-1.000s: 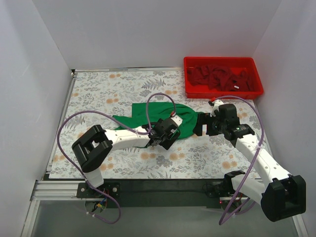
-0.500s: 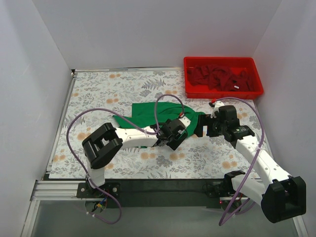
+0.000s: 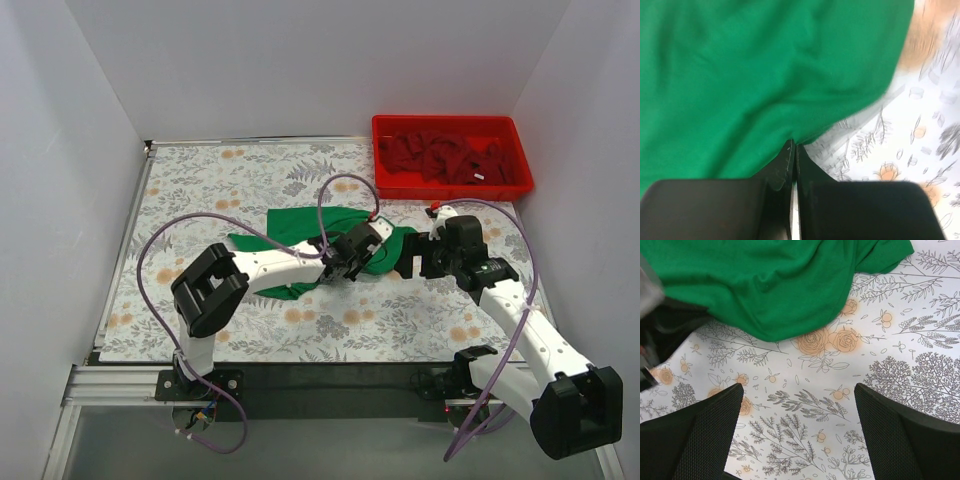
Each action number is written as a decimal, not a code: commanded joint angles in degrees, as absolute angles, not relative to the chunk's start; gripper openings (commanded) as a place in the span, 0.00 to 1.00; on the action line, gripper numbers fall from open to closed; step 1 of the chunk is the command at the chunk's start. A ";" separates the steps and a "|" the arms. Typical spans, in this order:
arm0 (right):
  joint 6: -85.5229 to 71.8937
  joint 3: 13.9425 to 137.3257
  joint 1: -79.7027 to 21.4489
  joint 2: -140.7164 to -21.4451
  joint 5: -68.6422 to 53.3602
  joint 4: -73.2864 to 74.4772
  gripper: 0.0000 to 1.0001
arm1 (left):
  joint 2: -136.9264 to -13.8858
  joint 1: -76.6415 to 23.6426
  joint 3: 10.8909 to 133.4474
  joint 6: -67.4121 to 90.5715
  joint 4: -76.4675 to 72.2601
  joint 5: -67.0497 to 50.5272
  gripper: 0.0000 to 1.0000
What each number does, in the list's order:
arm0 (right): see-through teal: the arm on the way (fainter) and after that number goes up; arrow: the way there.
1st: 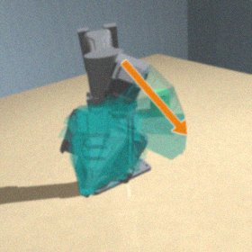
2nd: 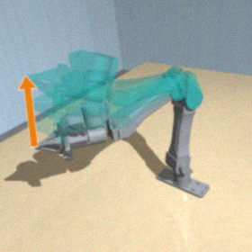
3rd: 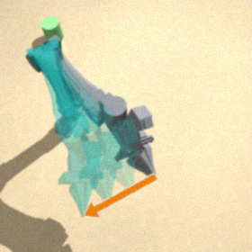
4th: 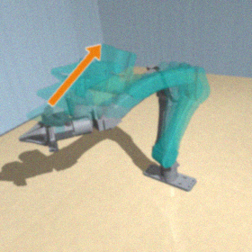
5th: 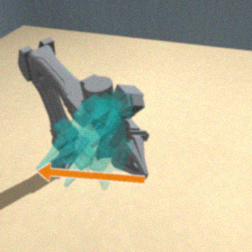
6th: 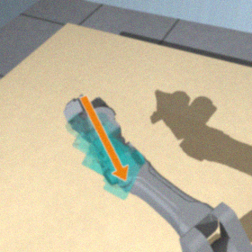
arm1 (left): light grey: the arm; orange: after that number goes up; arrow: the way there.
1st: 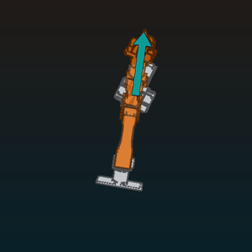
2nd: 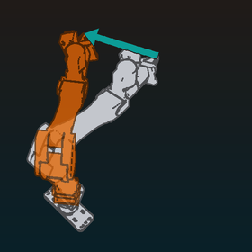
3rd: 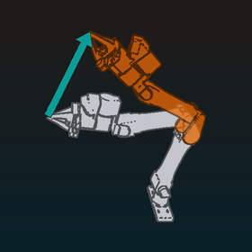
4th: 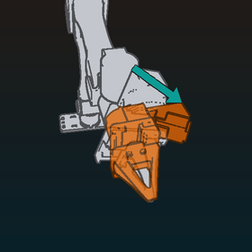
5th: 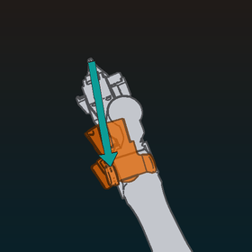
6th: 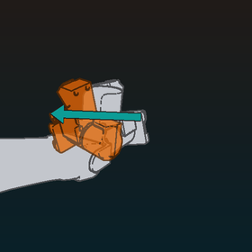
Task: Fold and stack the t-shirts
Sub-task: Move the tshirt to the center of the board
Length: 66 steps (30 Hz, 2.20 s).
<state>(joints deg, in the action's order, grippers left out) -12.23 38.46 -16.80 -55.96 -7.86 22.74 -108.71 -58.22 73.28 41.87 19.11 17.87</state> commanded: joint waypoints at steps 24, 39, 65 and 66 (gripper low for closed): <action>-6.42 49.48 -18.89 -63.54 -28.39 15.38 0.80 | -84.98 0.95 77.88 60.63 29.62 13.72 0.21; -6.68 47.29 -22.32 -67.24 -26.37 15.29 0.79 | -79.01 -18.70 54.61 71.01 30.68 0.44 0.66; -6.33 44.38 -22.41 -65.56 -24.09 13.89 0.79 | -88.52 -45.52 53.26 74.62 39.28 -13.33 0.00; -6.42 44.38 -22.41 -65.65 -23.82 13.89 0.79 | -87.55 -46.57 52.91 74.97 40.51 -14.40 0.00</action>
